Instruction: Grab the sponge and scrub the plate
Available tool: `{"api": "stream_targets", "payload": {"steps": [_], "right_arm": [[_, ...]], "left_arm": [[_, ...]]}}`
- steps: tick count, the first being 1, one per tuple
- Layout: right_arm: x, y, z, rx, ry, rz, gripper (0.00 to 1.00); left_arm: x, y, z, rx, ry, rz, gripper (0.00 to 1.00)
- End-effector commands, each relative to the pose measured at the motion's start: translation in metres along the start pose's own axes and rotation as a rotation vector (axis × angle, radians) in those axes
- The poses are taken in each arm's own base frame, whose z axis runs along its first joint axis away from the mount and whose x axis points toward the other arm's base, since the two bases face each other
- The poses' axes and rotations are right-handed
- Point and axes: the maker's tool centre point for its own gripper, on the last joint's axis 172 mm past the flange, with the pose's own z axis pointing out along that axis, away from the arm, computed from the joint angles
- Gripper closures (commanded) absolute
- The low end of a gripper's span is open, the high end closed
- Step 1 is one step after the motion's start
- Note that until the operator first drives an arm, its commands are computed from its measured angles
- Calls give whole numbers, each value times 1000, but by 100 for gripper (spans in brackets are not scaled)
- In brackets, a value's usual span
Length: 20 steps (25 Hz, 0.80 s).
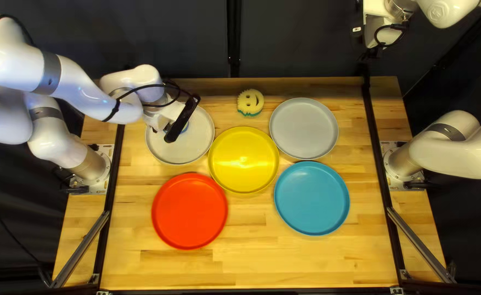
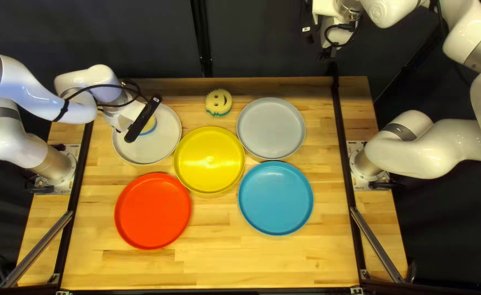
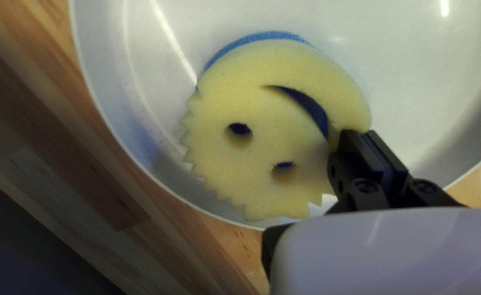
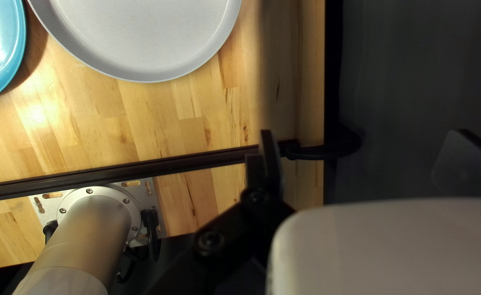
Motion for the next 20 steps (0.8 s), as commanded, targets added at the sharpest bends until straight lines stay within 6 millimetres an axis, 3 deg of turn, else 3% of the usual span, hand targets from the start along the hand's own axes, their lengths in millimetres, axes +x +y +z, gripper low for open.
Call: {"api": "stream_targets", "payload": {"steps": [1, 6, 9, 11, 17, 20], "right_arm": [[0, 0, 0, 0, 0, 0, 0], [0, 0, 0, 0, 0, 0, 0], [0, 0, 0, 0, 0, 0, 0], [0, 0, 0, 0, 0, 0, 0], [0, 0, 0, 0, 0, 0, 0], [0, 0, 0, 0, 0, 0, 0]], "left_arm": [[28, 17, 2, 14, 17, 7, 100], [66, 43, -2, 41, 34, 31, 100], [72, 46, -1, 49, 34, 47, 100], [65, 42, -3, 48, 33, 49, 100], [25, 3, 3, 21, 26, 29, 100], [19, -12, 5, 10, 27, 19, 100]]}}
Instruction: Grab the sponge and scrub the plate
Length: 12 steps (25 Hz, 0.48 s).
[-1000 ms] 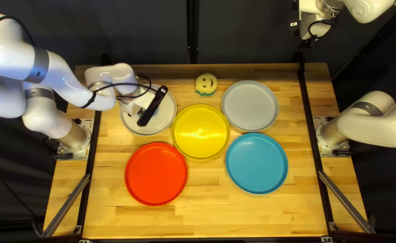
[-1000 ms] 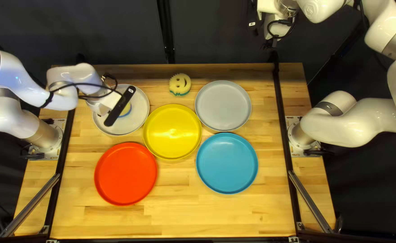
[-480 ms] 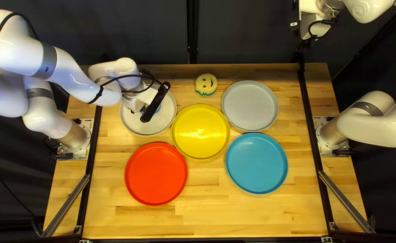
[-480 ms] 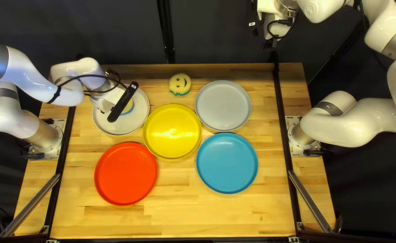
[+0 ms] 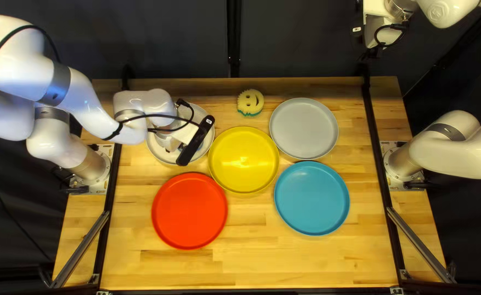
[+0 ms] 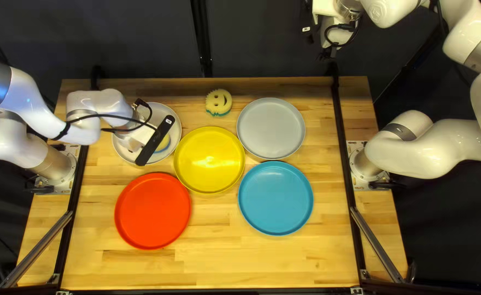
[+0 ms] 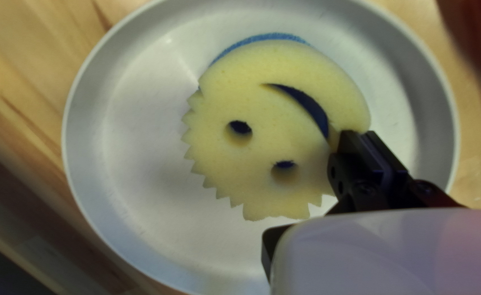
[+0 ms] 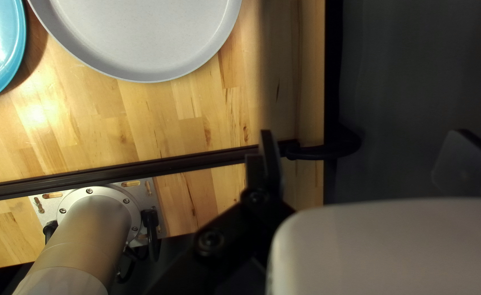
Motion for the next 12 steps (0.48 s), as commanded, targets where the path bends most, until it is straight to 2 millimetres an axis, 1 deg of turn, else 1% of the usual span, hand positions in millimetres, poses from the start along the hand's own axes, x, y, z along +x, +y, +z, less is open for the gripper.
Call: {"api": "stream_targets", "payload": {"steps": [1, 2, 4, 6, 8, 9, 12], "right_arm": [[0, 0, 0, 0, 0, 0, 0], [0, 0, 0, 0, 0, 0, 0], [0, 0, 0, 0, 0, 0, 0], [0, 0, 0, 0, 0, 0, 0], [0, 0, 0, 0, 0, 0, 0], [0, 0, 0, 0, 0, 0, 0], [0, 0, 0, 0, 0, 0, 0]], "left_arm": [[-8, -21, 2, -15, 6, -11, 100], [-6, -28, 0, -16, 6, -12, 100], [0, -34, -3, -15, 8, -11, 100], [9, -34, -5, -11, 11, -8, 100], [22, -28, -8, -3, 14, -1, 100], [31, -23, -9, 3, 17, 6, 100], [49, -6, -12, 17, 22, 23, 100]]}}
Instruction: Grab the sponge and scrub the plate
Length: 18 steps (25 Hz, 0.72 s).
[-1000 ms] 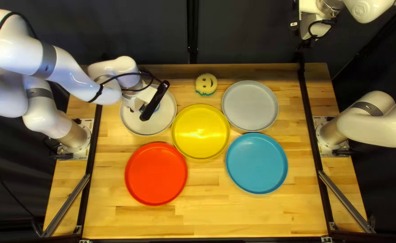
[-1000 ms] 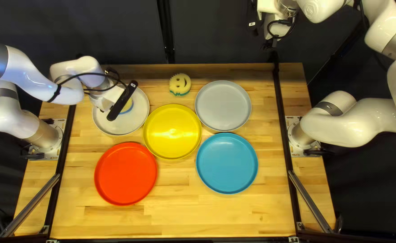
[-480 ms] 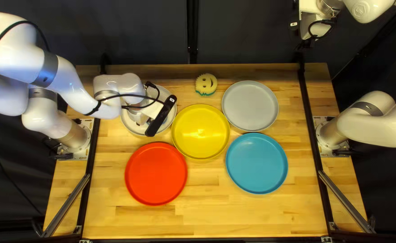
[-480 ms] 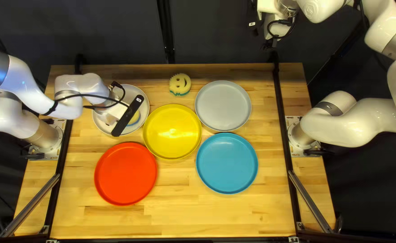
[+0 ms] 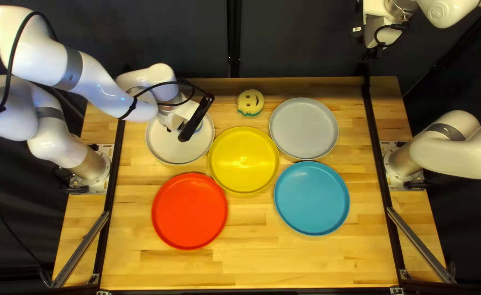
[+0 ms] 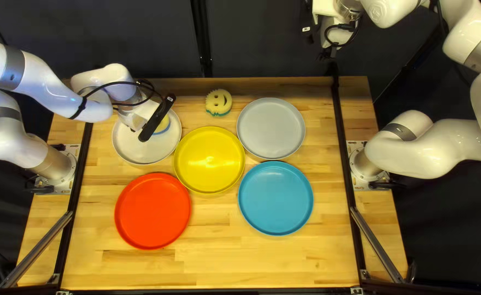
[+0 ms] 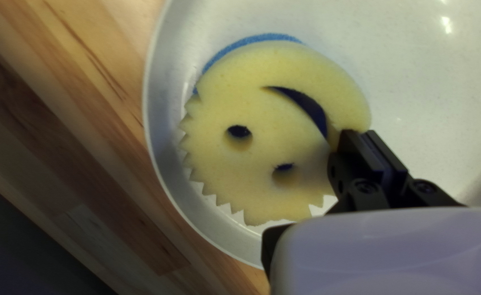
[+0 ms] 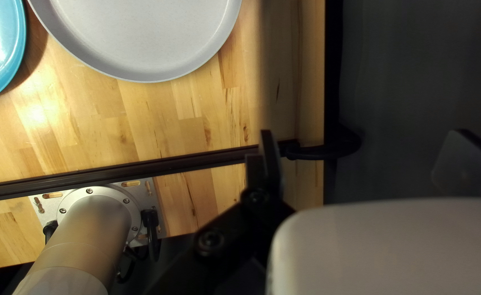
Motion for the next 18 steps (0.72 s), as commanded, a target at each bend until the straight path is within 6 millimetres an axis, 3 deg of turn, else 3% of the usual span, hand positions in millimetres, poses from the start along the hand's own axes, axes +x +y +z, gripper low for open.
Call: {"api": "stream_targets", "payload": {"steps": [1, 6, 11, 18], "right_arm": [[0, 0, 0, 0, 0, 0, 0], [0, 0, 0, 0, 0, 0, 0], [0, 0, 0, 0, 0, 0, 0], [0, 0, 0, 0, 0, 0, 0]], "left_arm": [[25, 19, -5, 22, 9, 18, 100], [27, 35, -6, 35, 6, 34, 100], [3, 34, -3, 27, -4, 23, 100], [-55, 11, -3, 8, -36, -29, 100]]}}
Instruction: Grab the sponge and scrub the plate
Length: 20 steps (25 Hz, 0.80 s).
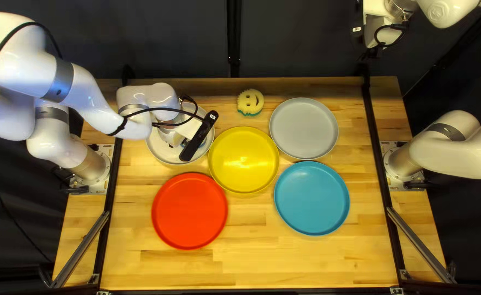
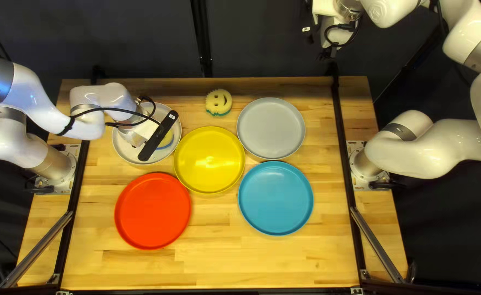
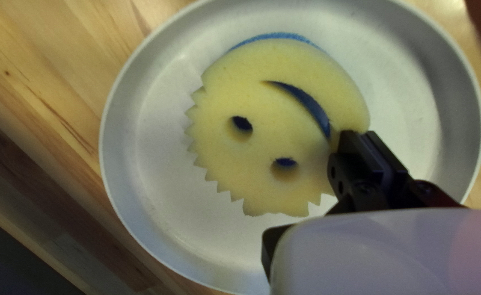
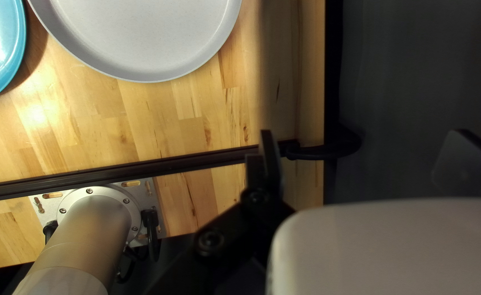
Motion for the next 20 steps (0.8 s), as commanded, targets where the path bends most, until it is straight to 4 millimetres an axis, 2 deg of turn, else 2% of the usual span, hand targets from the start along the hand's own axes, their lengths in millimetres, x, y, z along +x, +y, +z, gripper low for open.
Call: {"api": "stream_targets", "payload": {"steps": [1, 5, 8, 14, 17, 20], "right_arm": [[0, 0, 0, 0, 0, 0, 0], [0, 0, 0, 0, 0, 0, 0], [0, 0, 0, 0, 0, 0, 0], [0, 0, 0, 0, 0, 0, 0], [0, 0, 0, 0, 0, 0, 0], [0, 0, 0, 0, 0, 0, 0]], "left_arm": [[-32, -13, -2, -15, -19, -26, 100], [-44, -19, 0, -26, -29, -37, 100], [-36, -17, 4, -31, -27, -34, 100], [21, 12, 13, -21, -12, 3, 100], [36, 26, 8, -9, -9, 20, 100], [38, 34, -3, 4, -8, 23, 100]]}}
